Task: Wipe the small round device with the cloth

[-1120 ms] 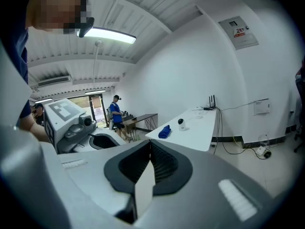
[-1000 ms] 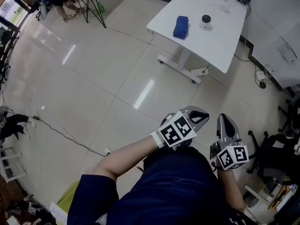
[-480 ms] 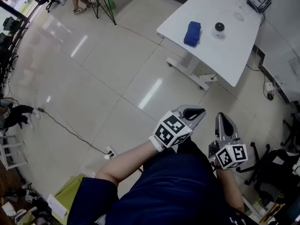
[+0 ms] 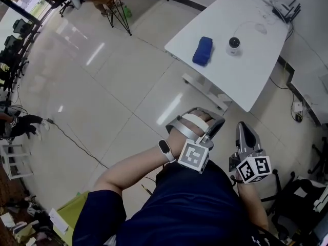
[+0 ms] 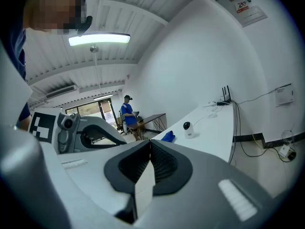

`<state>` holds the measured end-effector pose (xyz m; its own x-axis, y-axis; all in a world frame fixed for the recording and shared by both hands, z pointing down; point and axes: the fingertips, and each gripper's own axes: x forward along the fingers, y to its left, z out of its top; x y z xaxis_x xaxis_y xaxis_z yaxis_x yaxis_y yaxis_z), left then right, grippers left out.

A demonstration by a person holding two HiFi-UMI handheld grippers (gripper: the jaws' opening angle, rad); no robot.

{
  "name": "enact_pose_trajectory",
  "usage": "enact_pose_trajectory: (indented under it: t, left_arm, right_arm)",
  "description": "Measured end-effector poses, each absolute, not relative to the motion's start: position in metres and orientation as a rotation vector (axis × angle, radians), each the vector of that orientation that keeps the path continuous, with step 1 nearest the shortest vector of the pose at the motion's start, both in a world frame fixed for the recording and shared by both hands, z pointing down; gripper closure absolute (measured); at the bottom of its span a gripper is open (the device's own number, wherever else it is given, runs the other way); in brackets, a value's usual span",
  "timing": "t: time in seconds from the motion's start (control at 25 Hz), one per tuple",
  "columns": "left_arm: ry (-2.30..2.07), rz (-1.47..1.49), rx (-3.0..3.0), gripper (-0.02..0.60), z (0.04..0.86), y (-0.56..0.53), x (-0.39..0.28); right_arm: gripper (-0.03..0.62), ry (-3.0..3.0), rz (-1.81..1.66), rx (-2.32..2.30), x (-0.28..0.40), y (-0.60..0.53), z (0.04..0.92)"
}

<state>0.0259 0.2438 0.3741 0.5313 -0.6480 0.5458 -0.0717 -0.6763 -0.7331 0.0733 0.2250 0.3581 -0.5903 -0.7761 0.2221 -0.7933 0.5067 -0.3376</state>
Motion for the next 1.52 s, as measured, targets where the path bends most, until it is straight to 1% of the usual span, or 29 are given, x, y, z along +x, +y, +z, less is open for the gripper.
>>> enact_pose_trajectory:
  t: [0.16,0.24,0.32,0.48,0.76,0.96,1.32,1.52]
  left_arm:
    - [0.532,-1.078,-1.633,0.579,0.314,0.206,0.051]
    - [0.488,-1.048,-1.516,0.579,0.297,0.2,0.066]
    - [0.431,-1.04,-1.463,0.58,0.297,0.197,0.078]
    - [0.327,-1.079,-1.42,0.578,0.321,0.189,0.087]
    - [0.309,-1.077,-1.512,0.578,0.344,0.164,0.084]
    - [0.371,-1.066,-1.674,0.579,0.357,0.109,0.075]
    - [0.402,-1.036,-1.912,0.58,0.396,0.021,0.035]
    - [0.448,-1.065,-2.259,0.58,0.426,-0.005,0.016]
  right_arm:
    - [0.582,-2.723,0.614,1.403,0.099,0.194,0.351]
    - [0.583,-2.747,0.591,1.399,0.104,0.18,0.346]
    - [0.582,-2.761,0.582,1.392,0.108,0.17,0.343]
    - [0.583,-2.759,0.599,1.382,0.111,0.158,0.345]
    - [0.582,-2.716,0.637,1.392,0.107,0.135,0.359]
    - [0.582,-2.663,0.62,1.468,0.109,0.091,0.359]
    - [0.582,-2.571,0.556,1.536,0.071,0.016,0.352]
    - [0.582,-2.534,0.531,1.541,0.049,-0.01,0.359]
